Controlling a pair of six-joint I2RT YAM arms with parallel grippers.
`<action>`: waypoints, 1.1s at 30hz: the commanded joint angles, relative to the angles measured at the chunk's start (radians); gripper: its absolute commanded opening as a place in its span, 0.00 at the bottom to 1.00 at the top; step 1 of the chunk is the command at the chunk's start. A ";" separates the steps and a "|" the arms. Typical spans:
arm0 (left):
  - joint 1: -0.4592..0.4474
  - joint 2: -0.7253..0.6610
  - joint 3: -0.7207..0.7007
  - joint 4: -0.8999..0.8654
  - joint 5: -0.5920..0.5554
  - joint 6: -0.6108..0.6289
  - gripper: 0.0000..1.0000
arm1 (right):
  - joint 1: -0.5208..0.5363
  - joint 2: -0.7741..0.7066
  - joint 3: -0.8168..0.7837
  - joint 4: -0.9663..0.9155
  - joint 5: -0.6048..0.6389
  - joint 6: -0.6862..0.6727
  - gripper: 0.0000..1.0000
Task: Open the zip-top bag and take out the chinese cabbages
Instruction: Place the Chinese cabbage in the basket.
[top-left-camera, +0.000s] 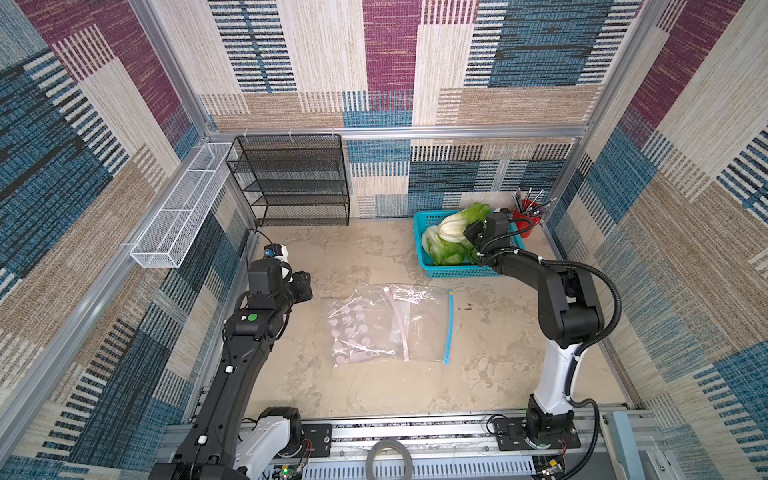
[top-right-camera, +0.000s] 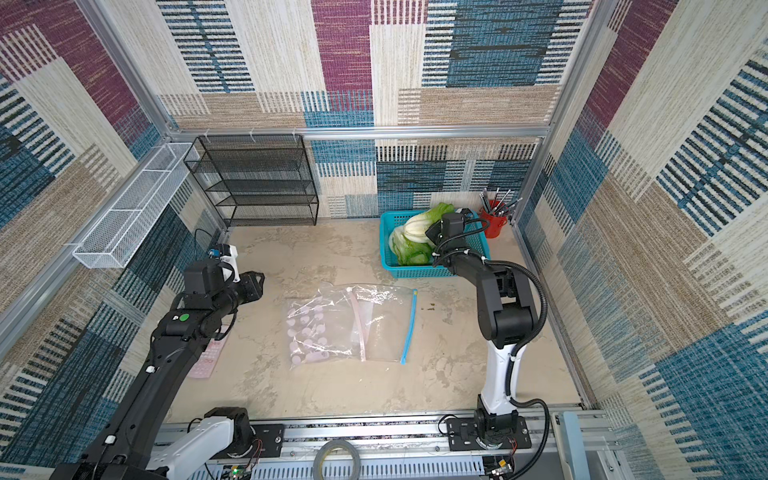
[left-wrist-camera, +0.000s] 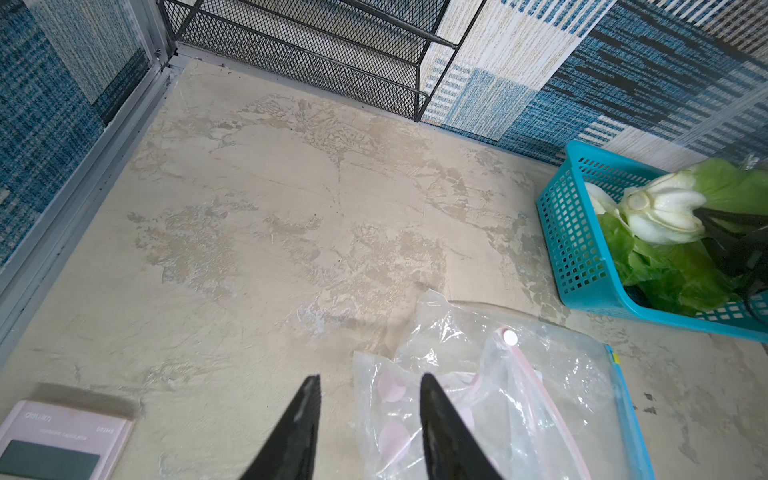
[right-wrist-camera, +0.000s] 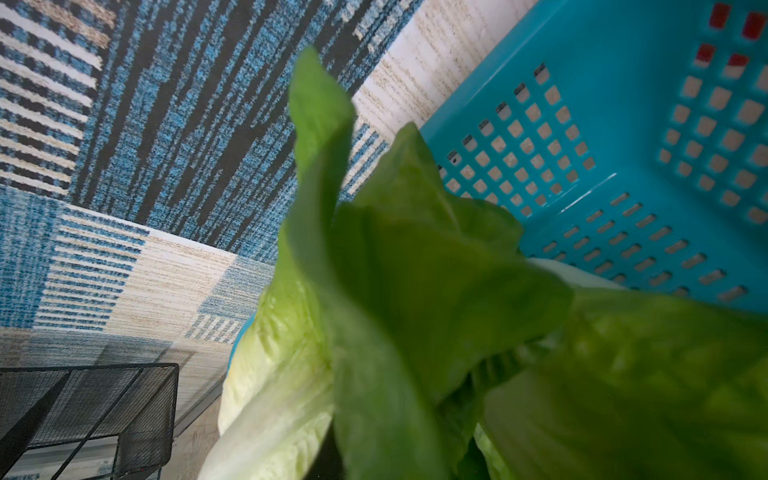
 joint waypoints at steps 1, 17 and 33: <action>0.003 0.002 -0.002 0.016 0.007 -0.002 0.41 | -0.001 0.009 0.007 -0.047 0.027 0.001 0.45; 0.006 0.003 -0.003 0.019 0.024 -0.007 0.40 | -0.001 -0.080 -0.062 -0.014 -0.019 -0.030 0.82; 0.006 0.010 -0.009 0.024 0.021 -0.007 0.39 | 0.001 -0.216 -0.152 -0.031 -0.022 -0.124 0.99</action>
